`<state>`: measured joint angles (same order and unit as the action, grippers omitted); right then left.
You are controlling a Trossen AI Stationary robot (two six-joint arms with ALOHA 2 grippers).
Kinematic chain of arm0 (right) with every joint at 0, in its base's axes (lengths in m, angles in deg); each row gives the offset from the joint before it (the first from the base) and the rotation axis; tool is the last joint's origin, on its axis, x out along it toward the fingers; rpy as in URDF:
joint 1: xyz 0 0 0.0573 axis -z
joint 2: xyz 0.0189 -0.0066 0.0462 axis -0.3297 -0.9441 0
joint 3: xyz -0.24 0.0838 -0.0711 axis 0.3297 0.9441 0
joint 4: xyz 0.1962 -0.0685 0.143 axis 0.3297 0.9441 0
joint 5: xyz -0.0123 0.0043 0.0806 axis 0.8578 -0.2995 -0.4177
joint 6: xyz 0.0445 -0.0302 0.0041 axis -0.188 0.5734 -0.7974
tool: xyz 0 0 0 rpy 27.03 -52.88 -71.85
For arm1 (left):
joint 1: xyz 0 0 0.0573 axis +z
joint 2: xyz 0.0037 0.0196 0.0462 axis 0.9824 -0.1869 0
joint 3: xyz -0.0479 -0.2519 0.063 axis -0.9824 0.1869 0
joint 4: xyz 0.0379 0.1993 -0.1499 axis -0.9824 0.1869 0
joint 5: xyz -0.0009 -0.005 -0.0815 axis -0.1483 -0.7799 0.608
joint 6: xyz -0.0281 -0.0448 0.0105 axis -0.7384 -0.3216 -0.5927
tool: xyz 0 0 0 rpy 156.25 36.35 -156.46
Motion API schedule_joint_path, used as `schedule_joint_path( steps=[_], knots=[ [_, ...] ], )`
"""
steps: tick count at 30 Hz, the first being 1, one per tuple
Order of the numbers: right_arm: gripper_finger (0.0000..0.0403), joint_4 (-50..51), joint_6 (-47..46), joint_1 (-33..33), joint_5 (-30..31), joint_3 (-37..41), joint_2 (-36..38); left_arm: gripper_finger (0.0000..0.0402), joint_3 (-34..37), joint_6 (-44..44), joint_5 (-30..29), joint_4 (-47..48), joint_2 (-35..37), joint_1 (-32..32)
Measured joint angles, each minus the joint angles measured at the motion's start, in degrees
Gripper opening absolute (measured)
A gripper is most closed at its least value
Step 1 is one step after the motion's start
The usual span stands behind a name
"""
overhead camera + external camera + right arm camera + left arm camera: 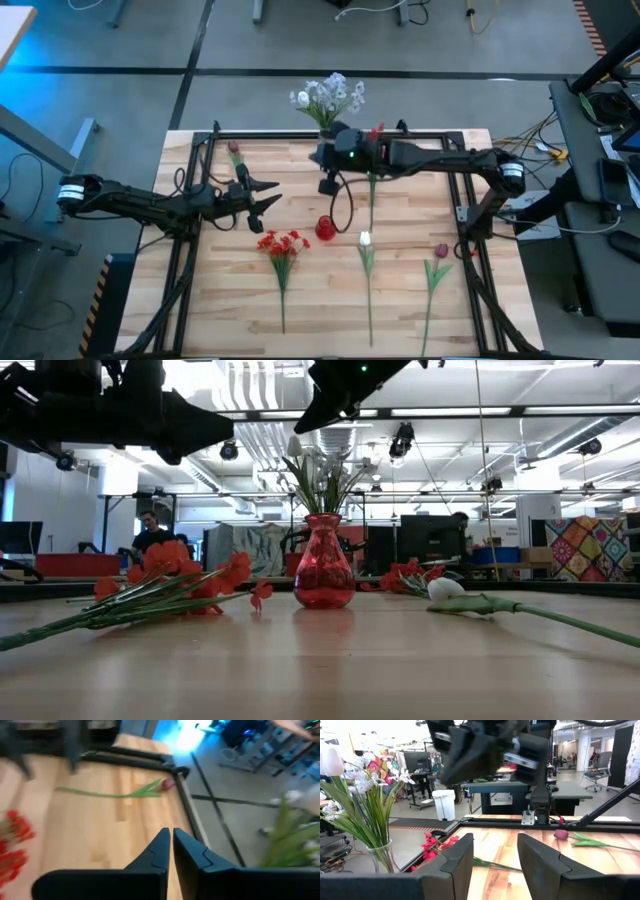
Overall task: Sort flowers into vase by color
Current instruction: Put the white tulip flower into the transparent vase
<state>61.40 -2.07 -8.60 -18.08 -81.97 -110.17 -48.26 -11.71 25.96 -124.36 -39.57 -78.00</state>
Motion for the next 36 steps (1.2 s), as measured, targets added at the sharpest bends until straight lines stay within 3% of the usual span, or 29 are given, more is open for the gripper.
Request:
schedule_joint_path(
  steps=[7,14,21,24,28,33,36],
  knots=[
    [0.0009,0.42,-4.45,-5.08,0.3,3.98,0.86,0.0139,0.0,1.61,-0.07,1.74,0.0,0.0],
    [0.0009,-3.35,-11.52,-8.7,6.59,14.28,5.34,0.0139,0.91,1.65,-0.24,1.86,0.0,0.0],
    [0.0009,-3.19,-26.42,-15.29,17.28,28.26,13.45,0.0139,1.75,-0.66,-0.24,1.84,0.02,0.0],
    [0.0017,-1.78,-33.5,-18.78,18.19,33.96,16.94,0.0139,1.86,-0.66,-0.24,1.88,0.0,0.0],
    [0.0051,-1.73,-41.38,-22.61,18.16,40.05,20.18,0.0139,1.86,-0.66,-0.24,1.85,0.0,0.0],
    [0.0122,-1.95,-50.53,-25.1,18.18,43.66,20.56,0.0139,1.88,-0.68,-0.22,1.76,-0.24,0.0],
    [0.0166,-2.36,-55.63,-24.93,21.52,44.28,18.78,0.0139,1.88,-0.62,-0.22,1.64,-0.51,0.0]
  ],
)
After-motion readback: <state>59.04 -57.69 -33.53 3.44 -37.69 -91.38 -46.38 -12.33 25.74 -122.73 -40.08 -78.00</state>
